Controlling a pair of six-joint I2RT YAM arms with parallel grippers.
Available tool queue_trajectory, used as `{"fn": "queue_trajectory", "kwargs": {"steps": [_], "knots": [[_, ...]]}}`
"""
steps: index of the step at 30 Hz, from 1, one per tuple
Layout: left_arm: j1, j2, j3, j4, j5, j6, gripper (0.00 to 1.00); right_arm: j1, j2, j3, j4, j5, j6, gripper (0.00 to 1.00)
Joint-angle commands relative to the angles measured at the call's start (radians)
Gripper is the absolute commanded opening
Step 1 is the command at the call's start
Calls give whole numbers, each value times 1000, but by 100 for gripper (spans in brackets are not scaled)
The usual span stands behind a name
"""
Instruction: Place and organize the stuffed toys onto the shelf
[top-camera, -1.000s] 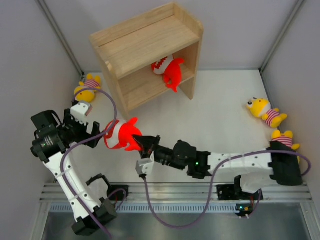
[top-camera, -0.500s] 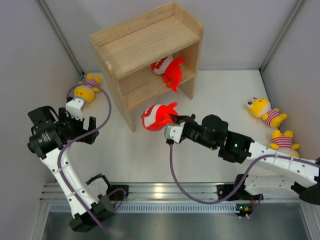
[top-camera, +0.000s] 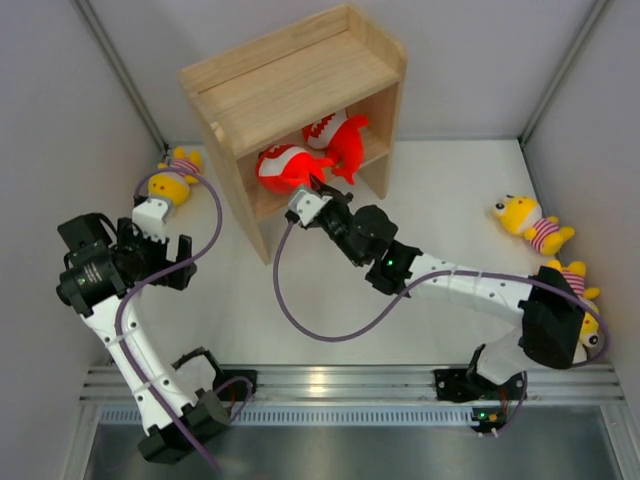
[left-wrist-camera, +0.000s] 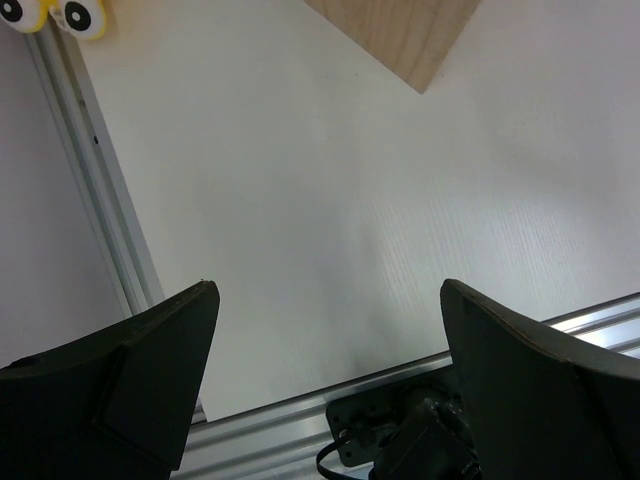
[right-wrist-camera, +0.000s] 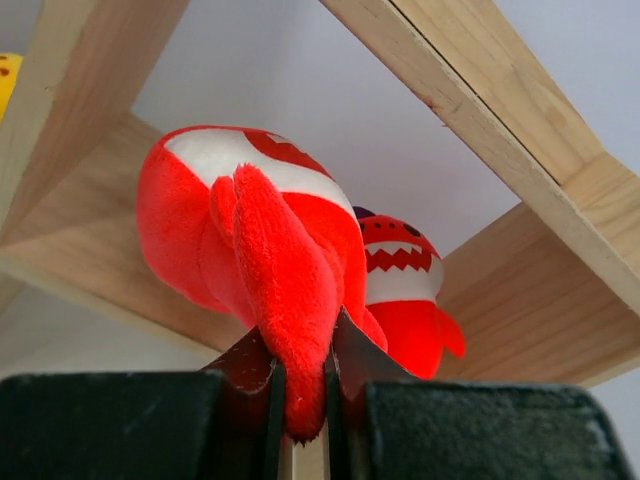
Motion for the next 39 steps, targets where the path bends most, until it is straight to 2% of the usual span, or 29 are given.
{"fn": "queue_trajectory", "kwargs": {"steps": [1,10,19,22,23,29,32,39], "knots": [[-1,-2,-17,-74,3,9,99,-24,74,92,246,59,74,0],[-3,7,-34,-72,4,21,99,-75,360,203,240,2,120,0],[0,17,-87,-39,29,22,99,-83,433,223,182,-58,155,0],[-1,41,-118,-5,21,-1,99,-84,408,201,173,-54,166,14],[-1,44,-126,4,20,-4,99,-84,395,178,172,-54,167,27],[-1,112,-179,119,-48,-54,99,-83,266,59,219,-83,180,69],[-3,167,-198,214,-115,-100,99,-83,222,36,200,-109,180,79],[-18,388,-103,376,-252,-200,99,-83,136,-9,142,-182,167,87]]}}
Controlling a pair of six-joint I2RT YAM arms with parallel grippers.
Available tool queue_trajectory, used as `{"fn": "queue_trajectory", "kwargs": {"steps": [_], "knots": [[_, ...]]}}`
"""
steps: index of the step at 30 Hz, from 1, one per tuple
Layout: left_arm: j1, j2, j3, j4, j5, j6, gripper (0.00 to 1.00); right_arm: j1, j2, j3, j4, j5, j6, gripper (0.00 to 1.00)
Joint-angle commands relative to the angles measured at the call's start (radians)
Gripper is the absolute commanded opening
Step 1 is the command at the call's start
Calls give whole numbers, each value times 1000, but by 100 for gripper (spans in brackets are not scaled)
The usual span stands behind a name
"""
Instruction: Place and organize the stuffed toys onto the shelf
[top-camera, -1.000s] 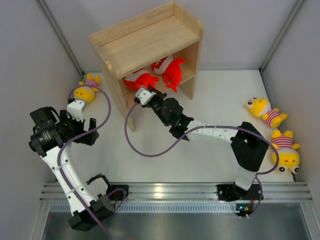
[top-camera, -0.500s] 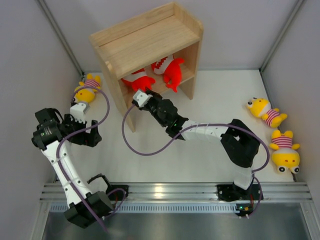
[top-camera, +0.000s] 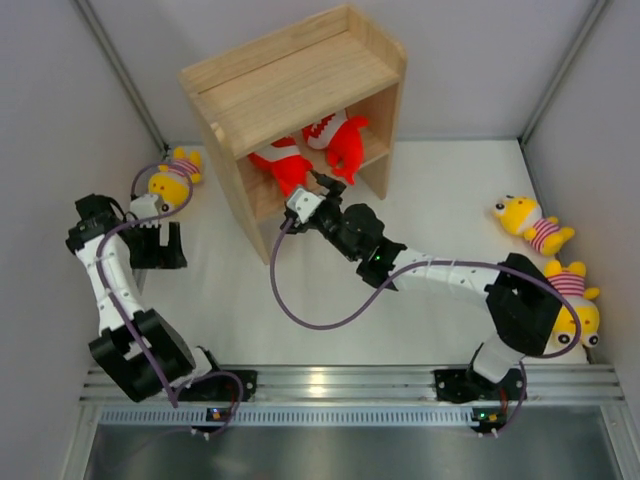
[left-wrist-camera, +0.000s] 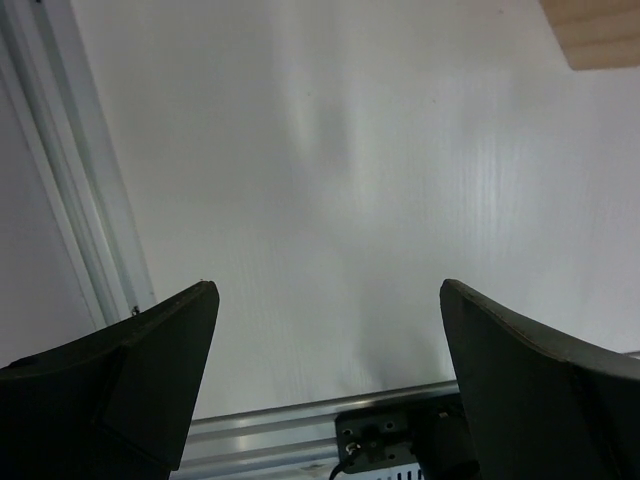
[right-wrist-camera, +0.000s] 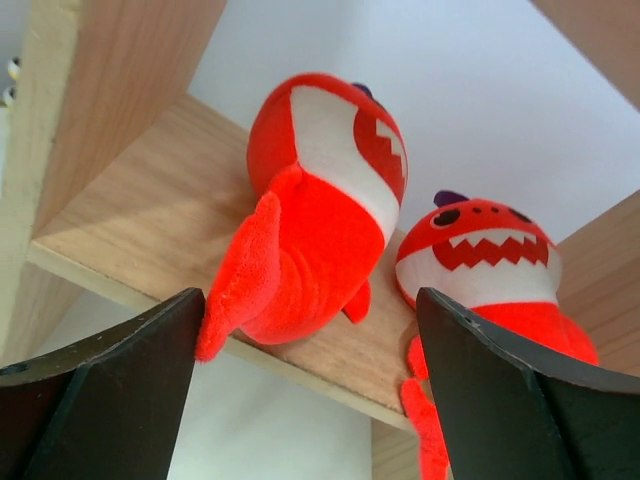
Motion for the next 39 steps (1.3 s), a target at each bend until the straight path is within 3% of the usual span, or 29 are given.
{"fn": "queue_trajectory", "kwargs": {"steps": [1,4,12,18,27,28,30,31,32,35,39], "knots": [[-20,78,86,153,-104,-80,99,-10,-86,-18,-33,-80,11,88],[-81,165,121,234,-213,-111,99,-10,-138,-38,-102,-134,12,99],[-199,427,259,514,-420,-214,99,-9,-293,-92,-263,-224,38,99],[-205,703,475,533,-466,-312,97,-12,-282,-37,-355,-195,4,99],[-265,929,721,536,-515,-312,98,-10,-354,-87,-341,-192,20,99],[-265,946,737,536,-520,-312,96,-10,-360,-95,-338,-182,21,100],[-258,989,767,536,-496,-314,65,-10,-380,-107,-340,-177,24,99],[-254,998,773,535,-474,-309,56,-10,-383,-109,-346,-174,26,99],[-247,1012,775,536,-457,-304,35,-9,-393,-108,-354,-174,26,99],[-238,1014,755,535,-407,-292,0,-10,-396,-104,-372,-163,27,99],[-224,892,628,535,-331,-271,0,-10,-417,-79,-421,-166,44,99]]}}
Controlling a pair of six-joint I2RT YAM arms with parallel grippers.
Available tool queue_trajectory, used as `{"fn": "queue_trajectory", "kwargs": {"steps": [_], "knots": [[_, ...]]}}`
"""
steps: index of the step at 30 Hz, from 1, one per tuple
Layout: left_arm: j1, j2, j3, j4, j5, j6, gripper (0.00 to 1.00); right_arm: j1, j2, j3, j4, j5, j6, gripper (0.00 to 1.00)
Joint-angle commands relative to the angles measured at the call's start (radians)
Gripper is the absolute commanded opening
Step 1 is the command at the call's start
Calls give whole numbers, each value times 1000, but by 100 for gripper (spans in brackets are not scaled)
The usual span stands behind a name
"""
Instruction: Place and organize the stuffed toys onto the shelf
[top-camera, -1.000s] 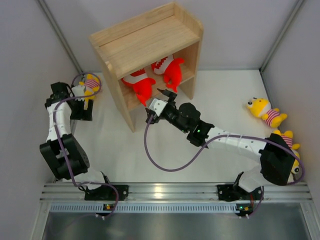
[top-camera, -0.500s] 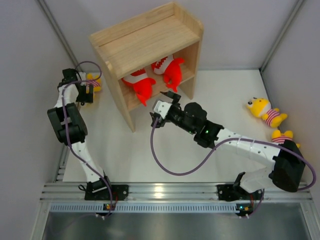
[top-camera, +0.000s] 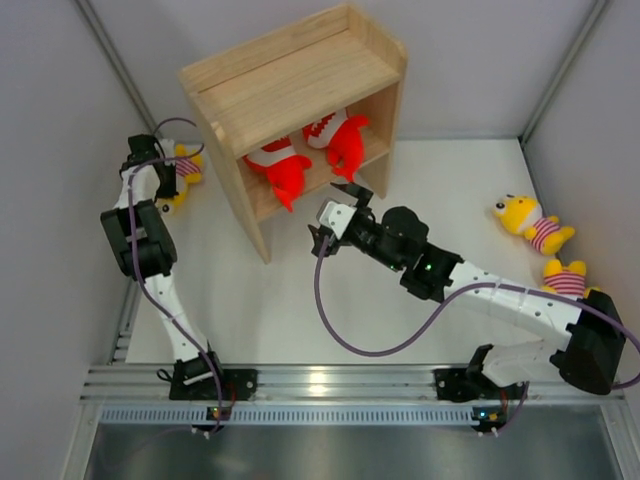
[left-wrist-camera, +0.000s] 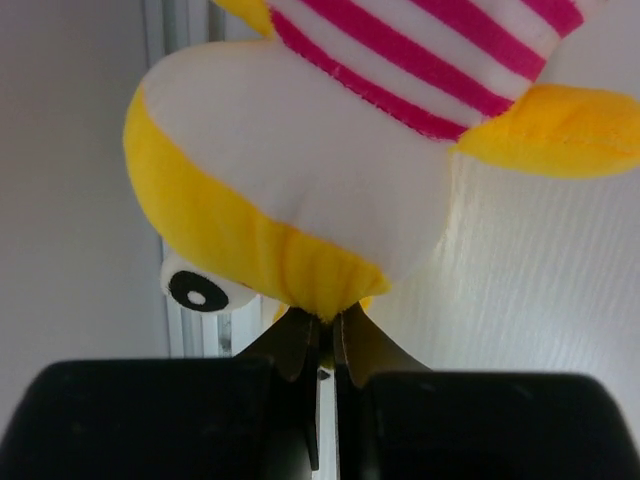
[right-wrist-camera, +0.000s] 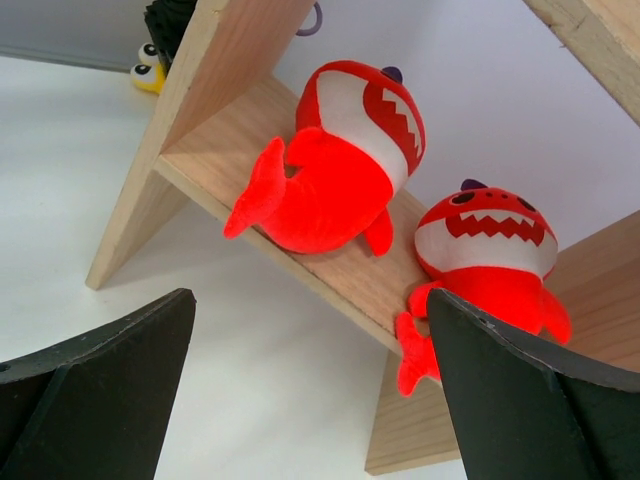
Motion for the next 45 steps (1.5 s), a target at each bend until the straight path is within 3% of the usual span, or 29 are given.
{"fn": "queue_trajectory", "kwargs": {"steps": [1,8,12,17,22,29,41,43,45], "knots": [[22,-147,-128,1,125,36,0,-11,-48,43,-54,1,46,99],[62,-754,-657,-89,285,243,0,-8,-87,176,-295,-163,150,99],[73,-1075,-788,-298,360,456,0,4,-98,222,-377,-340,182,99],[77,-1331,-758,-606,441,582,0,39,-68,256,-384,-418,201,100],[77,-1444,-611,-931,604,789,0,78,-18,310,-407,-516,216,99],[36,-1536,-557,-930,633,751,0,130,64,340,-400,-593,207,99],[17,-1560,-551,-930,743,723,0,132,250,405,-213,-437,348,99],[16,-1560,-549,-930,762,720,0,132,262,405,-181,-421,370,92],[14,-1557,-542,-930,776,709,0,133,264,402,-156,-434,388,72]]}}
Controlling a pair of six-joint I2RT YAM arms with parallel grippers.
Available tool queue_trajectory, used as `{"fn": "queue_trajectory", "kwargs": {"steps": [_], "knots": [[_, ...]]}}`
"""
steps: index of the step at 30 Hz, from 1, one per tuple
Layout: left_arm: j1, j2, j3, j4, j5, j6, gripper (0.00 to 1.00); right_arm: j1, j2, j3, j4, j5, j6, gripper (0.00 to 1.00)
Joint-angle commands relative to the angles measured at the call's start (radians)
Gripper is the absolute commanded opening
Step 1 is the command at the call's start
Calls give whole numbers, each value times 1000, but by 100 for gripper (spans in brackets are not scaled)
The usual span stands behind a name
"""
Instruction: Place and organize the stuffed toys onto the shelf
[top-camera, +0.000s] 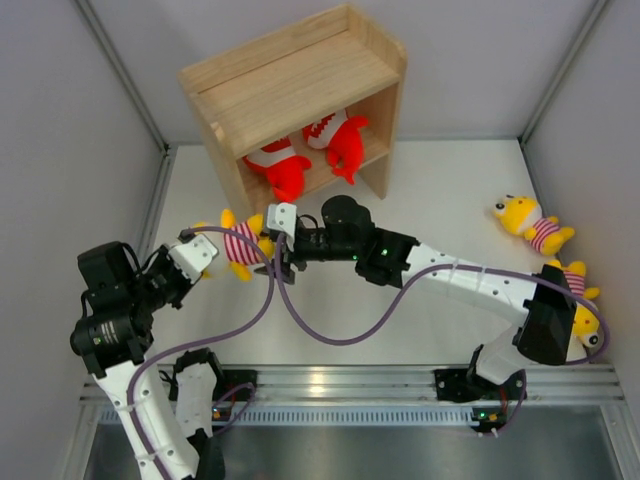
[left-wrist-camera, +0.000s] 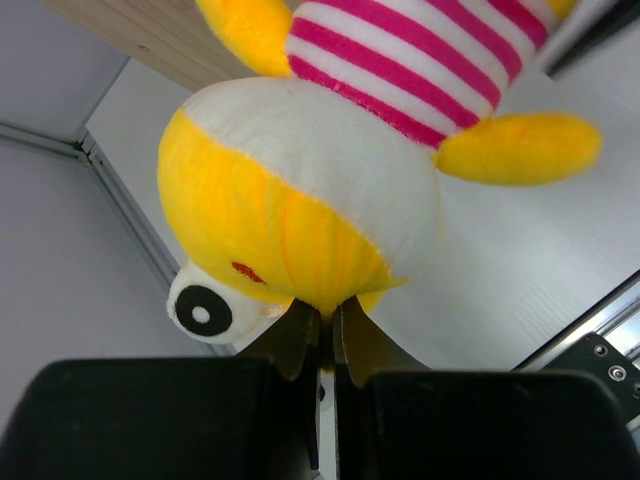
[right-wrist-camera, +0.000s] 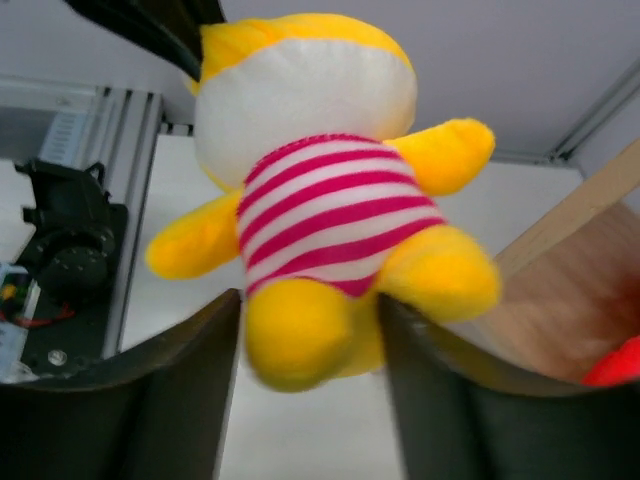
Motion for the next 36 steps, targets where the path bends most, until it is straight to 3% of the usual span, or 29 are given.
{"fn": "queue_trajectory", "kwargs": {"steps": [1,2,3,4,7,11,12,14,19,22,28,36], "knots": [[-12,-3,31,-153,117,-6,0,9,-1,44,128,-9,83,48],[-12,-3,34,-153,120,-10,0,10,-12,36,149,-10,92,35],[-12,0,38,-153,119,-13,0,13,-21,33,152,-9,106,9],[-12,2,48,-153,120,-18,0,15,-30,30,155,-7,119,0],[-12,11,93,-153,105,-53,3,15,-96,4,163,13,157,0],[-12,40,226,-153,-19,-201,68,16,-229,-10,96,129,185,0],[-12,49,264,-151,-44,-237,71,15,-251,-10,73,190,192,0],[-12,74,384,-151,-88,-333,97,15,-309,-2,59,261,201,0],[-12,130,658,-131,-180,-499,98,13,-354,94,-3,497,203,0],[-12,147,712,-84,-281,-572,99,12,-332,192,-7,643,200,0],[-12,135,616,-13,-435,-598,98,-39,-92,482,34,803,240,0],[-34,112,541,-9,-458,-572,99,-89,217,760,118,1033,290,0]]}}
